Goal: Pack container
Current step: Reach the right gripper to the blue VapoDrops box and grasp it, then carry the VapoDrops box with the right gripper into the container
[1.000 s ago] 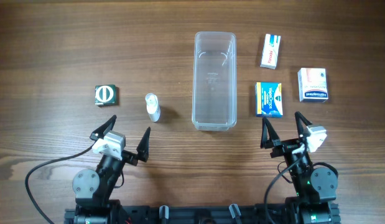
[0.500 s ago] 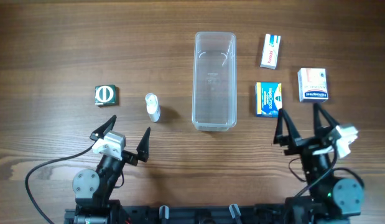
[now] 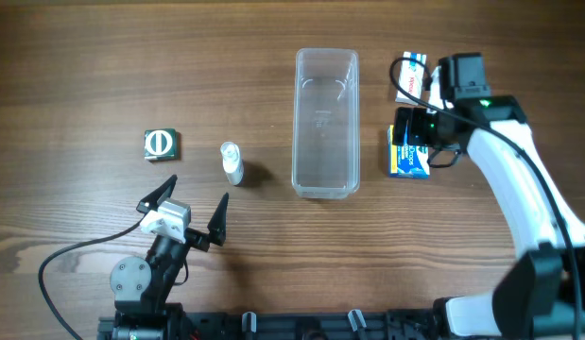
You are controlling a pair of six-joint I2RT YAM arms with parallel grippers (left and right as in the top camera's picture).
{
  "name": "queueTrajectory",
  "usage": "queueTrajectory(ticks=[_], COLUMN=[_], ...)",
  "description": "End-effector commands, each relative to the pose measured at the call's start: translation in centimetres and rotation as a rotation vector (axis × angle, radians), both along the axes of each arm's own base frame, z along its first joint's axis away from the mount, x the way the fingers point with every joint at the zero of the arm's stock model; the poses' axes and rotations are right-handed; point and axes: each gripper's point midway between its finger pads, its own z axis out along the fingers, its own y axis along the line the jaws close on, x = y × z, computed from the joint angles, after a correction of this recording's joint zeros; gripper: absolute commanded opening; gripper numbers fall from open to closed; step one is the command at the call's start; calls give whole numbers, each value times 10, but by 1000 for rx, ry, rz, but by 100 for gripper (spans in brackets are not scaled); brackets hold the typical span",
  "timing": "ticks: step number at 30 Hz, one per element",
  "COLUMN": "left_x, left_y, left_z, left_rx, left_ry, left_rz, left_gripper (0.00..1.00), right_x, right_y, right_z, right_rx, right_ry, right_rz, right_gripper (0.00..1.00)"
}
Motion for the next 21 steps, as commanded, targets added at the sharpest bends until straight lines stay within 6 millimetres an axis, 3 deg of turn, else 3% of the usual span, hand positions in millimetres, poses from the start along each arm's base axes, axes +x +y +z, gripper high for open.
queueTrajectory(ticks=[1,5,10,13,21], left_x=[0,0,0,0,0], left_y=[1,1,1,1,1], left_z=[-1,-1,-1,-1,-1], left_rx=[15,15,15,15,15], left_ry=[-8,-8,-8,-8,-8], left_rz=[1,1,1,2,1], left_gripper=[100,100,100,100,100], right_x=[6,3,4,4,-1], right_y=[1,0,-3,-16,-14], right_z=[-29,-59,-80,-94,-122], right_rx=[-24,-31,-53,-128,-115], right_ry=[80,161,202,229,295], right_rz=[44,52,48,32,37], right_gripper=[100,100,100,100,100])
